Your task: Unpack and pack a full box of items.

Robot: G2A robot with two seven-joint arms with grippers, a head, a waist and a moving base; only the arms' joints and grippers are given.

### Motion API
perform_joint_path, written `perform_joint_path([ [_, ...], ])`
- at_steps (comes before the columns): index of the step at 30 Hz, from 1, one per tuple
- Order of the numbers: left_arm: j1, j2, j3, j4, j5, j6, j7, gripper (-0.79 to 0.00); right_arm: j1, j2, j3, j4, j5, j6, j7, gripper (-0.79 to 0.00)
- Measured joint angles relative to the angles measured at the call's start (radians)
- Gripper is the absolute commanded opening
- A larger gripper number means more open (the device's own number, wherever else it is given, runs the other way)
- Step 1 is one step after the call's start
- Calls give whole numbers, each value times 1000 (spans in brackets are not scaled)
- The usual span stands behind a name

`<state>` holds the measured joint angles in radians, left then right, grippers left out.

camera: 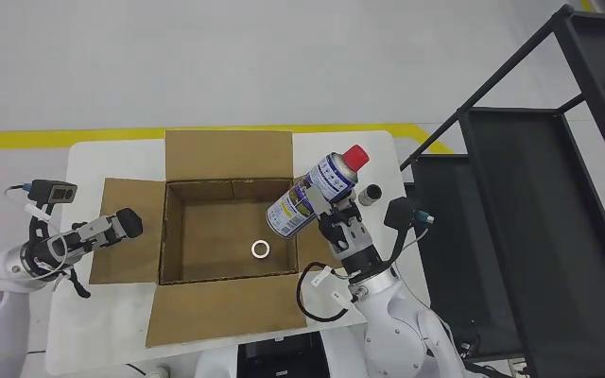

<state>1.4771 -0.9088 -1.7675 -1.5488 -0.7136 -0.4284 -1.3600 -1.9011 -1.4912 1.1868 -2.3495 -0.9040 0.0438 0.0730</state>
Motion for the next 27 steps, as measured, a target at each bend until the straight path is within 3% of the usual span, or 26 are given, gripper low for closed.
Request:
perform_joint_path([
  [4,0,0,0,0,0,0,0,0,-5,8,69,3,55,-61,-7,-785],
  [14,0,0,0,0,0,0,0,0,-63,31,424,140,265,-289,-171,-785],
  [20,0,0,0,0,0,0,0,0,-76,38,515,236,161,-404,-314,-785],
  [27,0,0,0,0,0,0,0,0,-101,38,456,342,-106,-459,-509,-785],
])
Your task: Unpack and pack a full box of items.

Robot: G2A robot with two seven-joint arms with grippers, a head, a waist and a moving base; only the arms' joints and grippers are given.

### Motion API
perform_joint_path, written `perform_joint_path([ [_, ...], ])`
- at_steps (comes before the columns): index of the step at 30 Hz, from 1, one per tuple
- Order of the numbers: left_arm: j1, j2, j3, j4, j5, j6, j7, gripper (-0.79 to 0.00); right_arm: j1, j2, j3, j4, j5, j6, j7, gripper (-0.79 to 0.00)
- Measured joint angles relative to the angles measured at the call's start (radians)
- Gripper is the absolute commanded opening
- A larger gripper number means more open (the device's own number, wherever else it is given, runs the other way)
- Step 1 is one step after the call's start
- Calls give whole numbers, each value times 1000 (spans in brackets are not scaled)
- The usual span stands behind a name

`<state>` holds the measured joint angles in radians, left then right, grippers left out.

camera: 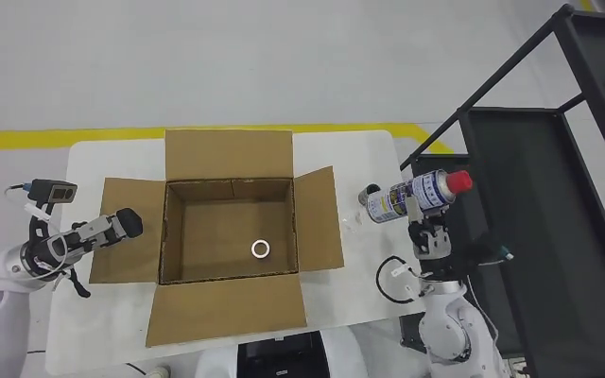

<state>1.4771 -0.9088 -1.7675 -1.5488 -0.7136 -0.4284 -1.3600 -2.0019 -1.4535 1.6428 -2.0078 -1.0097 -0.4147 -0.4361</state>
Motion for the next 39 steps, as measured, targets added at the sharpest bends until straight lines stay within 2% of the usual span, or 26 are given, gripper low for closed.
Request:
perform_joint_path([
  [7,0,0,0,0,0,0,0,0,-3,2,-43,129,-283,73,-218,-785],
  [14,0,0,0,0,0,0,0,0,51,8,-38,272,-525,235,-409,-785],
  [33,0,0,0,0,0,0,0,0,57,9,-36,282,-536,244,-403,-785],
  [39,0,0,0,0,0,0,0,0,113,20,15,430,-605,321,-404,-785],
])
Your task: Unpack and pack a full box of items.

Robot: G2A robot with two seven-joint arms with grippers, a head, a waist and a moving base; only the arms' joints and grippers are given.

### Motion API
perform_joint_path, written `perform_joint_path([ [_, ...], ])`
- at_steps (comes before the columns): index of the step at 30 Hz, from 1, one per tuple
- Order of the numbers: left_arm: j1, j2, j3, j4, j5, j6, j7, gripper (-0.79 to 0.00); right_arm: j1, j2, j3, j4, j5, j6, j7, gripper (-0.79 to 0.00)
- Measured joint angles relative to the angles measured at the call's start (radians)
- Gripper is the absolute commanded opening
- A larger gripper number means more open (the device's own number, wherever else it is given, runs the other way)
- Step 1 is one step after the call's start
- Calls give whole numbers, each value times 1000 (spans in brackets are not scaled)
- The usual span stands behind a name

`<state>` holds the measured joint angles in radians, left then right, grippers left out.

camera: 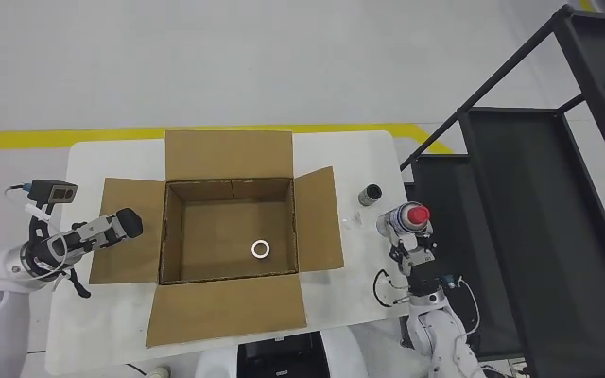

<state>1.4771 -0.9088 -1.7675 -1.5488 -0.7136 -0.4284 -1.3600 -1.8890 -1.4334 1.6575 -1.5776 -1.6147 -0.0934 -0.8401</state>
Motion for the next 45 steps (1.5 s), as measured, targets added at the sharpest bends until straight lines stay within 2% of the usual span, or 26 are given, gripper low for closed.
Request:
perform_joint_path([
  [4,0,0,0,0,0,0,0,0,61,2,-3,148,-40,74,-37,-785],
  [8,0,0,0,0,0,0,0,0,147,-1,-33,300,-22,95,-81,-785],
  [14,0,0,0,0,0,0,0,0,257,-9,-82,455,16,113,-172,-785],
  [29,0,0,0,0,0,0,0,0,379,-17,-121,652,117,109,-194,-785],
  [45,0,0,0,0,0,0,0,0,452,-22,-145,760,186,117,-218,-785],
])
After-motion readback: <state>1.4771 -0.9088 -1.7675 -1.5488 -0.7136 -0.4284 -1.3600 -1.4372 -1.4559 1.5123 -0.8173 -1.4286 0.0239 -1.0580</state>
